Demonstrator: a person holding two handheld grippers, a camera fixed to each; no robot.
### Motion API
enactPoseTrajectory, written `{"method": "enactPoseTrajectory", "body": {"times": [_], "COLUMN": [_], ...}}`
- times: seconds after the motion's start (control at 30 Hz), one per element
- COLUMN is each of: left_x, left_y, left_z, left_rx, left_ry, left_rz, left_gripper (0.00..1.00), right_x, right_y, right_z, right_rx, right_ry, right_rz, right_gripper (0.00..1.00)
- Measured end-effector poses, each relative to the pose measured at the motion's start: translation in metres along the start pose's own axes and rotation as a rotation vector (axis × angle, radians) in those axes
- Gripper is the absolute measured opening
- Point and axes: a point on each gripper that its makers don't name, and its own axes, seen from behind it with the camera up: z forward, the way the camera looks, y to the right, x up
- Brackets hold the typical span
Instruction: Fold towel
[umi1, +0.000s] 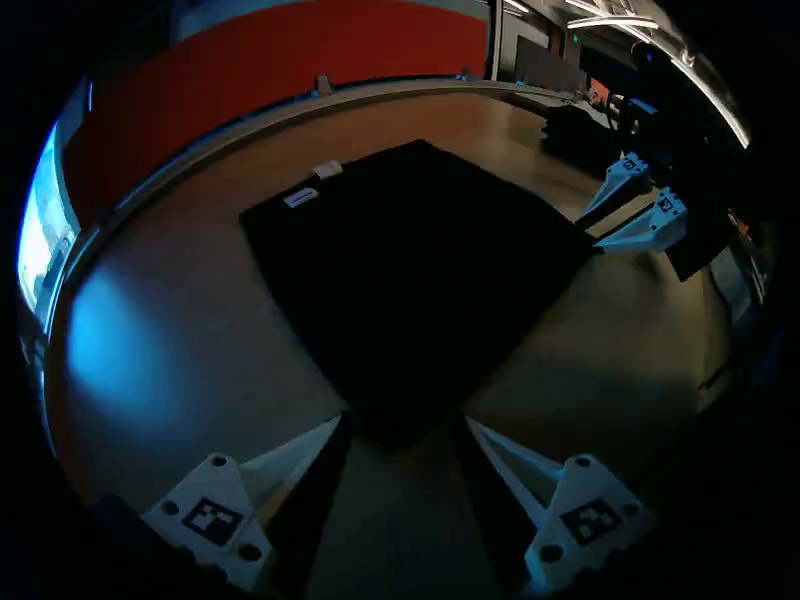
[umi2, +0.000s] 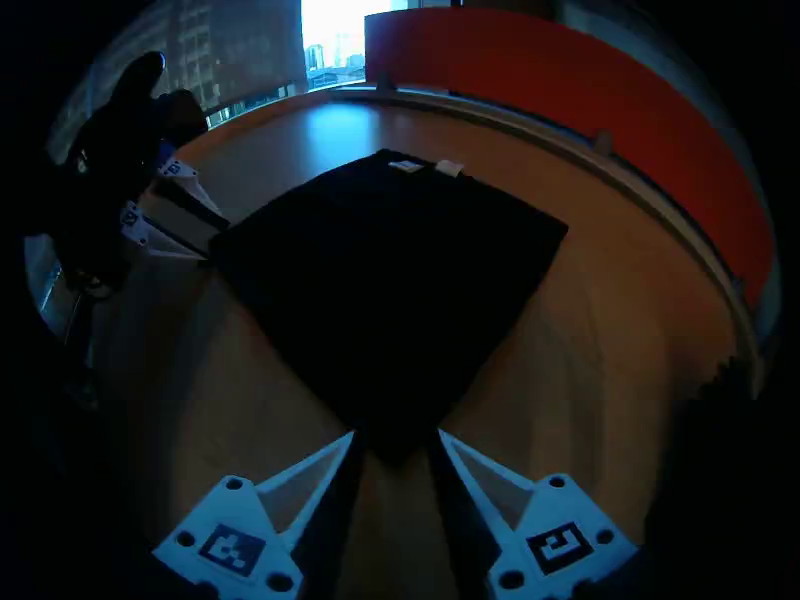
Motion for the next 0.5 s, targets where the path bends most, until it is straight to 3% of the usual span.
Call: {"method": "enactPoseTrajectory", "body": {"times": [0.33,0.4,0.5], "left_x": [0.0014,0.0019,0.003], "left_y": [-0.0007,0.0001,0.001], "left_z": [-0.0002,0.0004,0.0013], "left_rx": [0.01,0.012,0.019], "left_ry": [-0.01,-0.01,-0.011], "left_rz": [-0.011,-0.012,-0.019], "left_gripper": [0.45,0.27,0.19], "right_x": [0.0008,0.0005,0.0008], "right_y": [-0.0046,-0.0068,-0.0086], "right_z": [0.0002,-0.0001,-0.0008], "right_rx": [0.021,0.029,0.036], "right_ry": [-0.004,-0.005,-0.004], "right_rz": [0.005,0.004,0.002], "right_gripper": [0.21,0.19,0.14]}}
